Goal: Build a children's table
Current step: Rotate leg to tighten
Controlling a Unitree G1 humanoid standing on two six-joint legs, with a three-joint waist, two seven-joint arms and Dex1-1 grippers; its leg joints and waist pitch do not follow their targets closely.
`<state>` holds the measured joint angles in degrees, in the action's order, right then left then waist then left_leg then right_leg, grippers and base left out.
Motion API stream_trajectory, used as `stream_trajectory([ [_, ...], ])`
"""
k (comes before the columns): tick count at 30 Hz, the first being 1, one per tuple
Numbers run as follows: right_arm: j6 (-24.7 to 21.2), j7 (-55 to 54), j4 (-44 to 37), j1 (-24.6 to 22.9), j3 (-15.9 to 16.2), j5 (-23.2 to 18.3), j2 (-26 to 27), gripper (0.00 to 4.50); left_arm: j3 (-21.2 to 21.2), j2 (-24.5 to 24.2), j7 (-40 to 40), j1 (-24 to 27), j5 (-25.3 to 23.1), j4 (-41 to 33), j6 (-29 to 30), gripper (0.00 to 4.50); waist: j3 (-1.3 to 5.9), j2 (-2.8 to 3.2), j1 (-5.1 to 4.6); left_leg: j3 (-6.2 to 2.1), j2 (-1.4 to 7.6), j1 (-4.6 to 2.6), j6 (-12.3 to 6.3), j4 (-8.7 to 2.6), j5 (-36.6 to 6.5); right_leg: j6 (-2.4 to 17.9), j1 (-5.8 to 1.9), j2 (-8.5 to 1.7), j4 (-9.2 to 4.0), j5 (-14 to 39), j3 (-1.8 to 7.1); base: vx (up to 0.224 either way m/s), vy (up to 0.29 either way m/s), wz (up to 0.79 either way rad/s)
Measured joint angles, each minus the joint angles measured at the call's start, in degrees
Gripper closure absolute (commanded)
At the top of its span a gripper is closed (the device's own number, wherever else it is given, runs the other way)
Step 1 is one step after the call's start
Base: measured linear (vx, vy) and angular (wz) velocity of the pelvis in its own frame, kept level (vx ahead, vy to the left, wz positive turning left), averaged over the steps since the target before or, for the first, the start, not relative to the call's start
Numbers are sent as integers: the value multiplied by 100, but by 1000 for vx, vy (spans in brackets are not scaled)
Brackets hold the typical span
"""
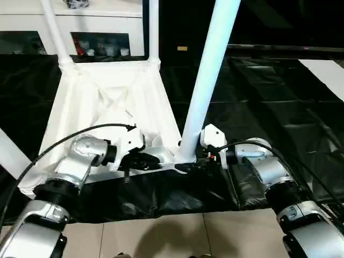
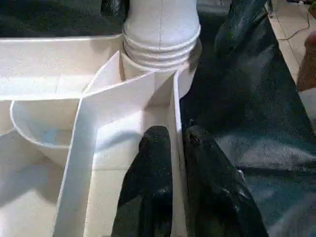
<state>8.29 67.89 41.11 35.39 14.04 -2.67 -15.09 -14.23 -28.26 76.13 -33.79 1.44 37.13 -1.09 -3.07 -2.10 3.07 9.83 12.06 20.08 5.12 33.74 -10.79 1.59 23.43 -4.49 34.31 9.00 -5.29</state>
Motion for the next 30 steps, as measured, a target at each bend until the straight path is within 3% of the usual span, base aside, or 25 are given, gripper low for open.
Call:
stream_trajectory([
  [4,43,5,21,0,11,6,0,75,-20,-76,63,0,-5,23,29,439,0,0,10,0,0,-2,3,2,2,0,0,0,7,0,0,0,0,0],
  [13,98,4,156,41,34,9,68,75,-18,-158,124,-12,3,24,138,439,3,-4,16,-2,0,-5,7,4,4,2,-2,0,10,-1,1,0,0,0],
  [20,49,-28,320,139,1,15,111,147,-19,-158,127,-12,11,23,130,450,3,-5,18,-2,1,-5,7,4,4,2,-2,0,11,-1,1,0,0,0],
  [30,101,-119,467,241,-1,57,161,208,-18,-159,106,-12,-4,23,108,450,4,-6,13,-3,1,-8,9,5,6,3,-5,0,15,-1,2,0,0,0],
])
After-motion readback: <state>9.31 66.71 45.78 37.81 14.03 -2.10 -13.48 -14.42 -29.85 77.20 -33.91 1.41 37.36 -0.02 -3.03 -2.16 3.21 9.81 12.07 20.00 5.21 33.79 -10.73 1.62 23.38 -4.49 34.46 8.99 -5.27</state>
